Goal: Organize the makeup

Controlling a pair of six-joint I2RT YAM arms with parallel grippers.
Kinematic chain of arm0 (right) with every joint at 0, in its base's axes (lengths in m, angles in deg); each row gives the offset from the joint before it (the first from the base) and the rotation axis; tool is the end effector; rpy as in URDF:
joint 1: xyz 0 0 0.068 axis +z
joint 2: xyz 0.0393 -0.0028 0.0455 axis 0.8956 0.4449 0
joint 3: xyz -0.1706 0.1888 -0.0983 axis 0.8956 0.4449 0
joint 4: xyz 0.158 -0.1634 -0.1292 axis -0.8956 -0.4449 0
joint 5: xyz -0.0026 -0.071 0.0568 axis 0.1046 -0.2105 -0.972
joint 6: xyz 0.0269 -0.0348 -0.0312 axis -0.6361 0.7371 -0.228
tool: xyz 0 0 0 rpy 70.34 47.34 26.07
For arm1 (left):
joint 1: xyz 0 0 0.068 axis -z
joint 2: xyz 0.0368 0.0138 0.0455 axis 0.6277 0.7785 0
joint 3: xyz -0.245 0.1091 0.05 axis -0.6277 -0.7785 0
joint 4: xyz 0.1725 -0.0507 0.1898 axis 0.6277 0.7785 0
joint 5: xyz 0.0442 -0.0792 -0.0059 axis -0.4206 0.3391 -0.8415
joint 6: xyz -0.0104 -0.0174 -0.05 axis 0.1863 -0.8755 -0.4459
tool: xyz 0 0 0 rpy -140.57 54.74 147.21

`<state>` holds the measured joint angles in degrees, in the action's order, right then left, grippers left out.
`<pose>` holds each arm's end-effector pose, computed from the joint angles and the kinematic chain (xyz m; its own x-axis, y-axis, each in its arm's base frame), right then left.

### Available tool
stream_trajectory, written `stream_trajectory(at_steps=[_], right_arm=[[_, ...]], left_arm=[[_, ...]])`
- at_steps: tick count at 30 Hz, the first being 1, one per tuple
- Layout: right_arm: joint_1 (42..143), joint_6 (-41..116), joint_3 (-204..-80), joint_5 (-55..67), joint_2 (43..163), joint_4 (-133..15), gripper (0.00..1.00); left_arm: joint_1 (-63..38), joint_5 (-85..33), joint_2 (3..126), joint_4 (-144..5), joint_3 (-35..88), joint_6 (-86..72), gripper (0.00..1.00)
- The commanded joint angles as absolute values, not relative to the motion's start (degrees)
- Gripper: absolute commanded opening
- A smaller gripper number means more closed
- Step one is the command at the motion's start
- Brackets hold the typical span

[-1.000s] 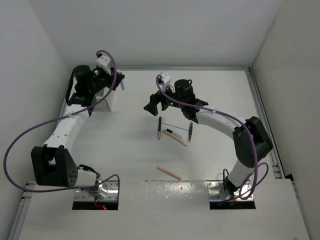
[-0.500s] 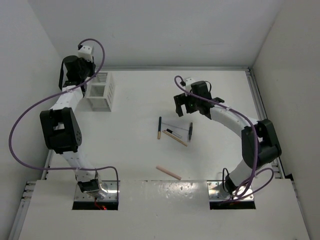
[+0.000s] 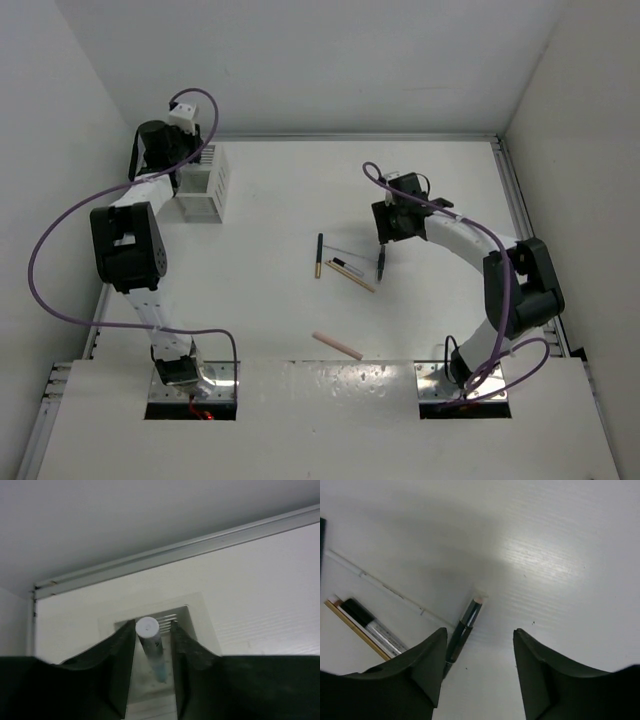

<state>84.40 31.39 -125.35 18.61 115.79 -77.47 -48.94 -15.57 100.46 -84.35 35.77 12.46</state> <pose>0.3161 0.1172 0.1965 -0.8094 -0.0696 -0.5831 -0.1329 0.9889 0.0665 0.4586 0.0696 0.2659 -0.1994 0.1018 -0.9746 0.1741 0.9824 0.0670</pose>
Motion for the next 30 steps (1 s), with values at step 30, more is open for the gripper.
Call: stream_trajectory(at_steps=[30], right_arm=[[83.19, 21.09, -129.10, 19.88, 129.52, -80.40, 0.23]], left_arm=[[-47.75, -9.86, 86.12, -58.16, 40.10, 22.62, 0.63]])
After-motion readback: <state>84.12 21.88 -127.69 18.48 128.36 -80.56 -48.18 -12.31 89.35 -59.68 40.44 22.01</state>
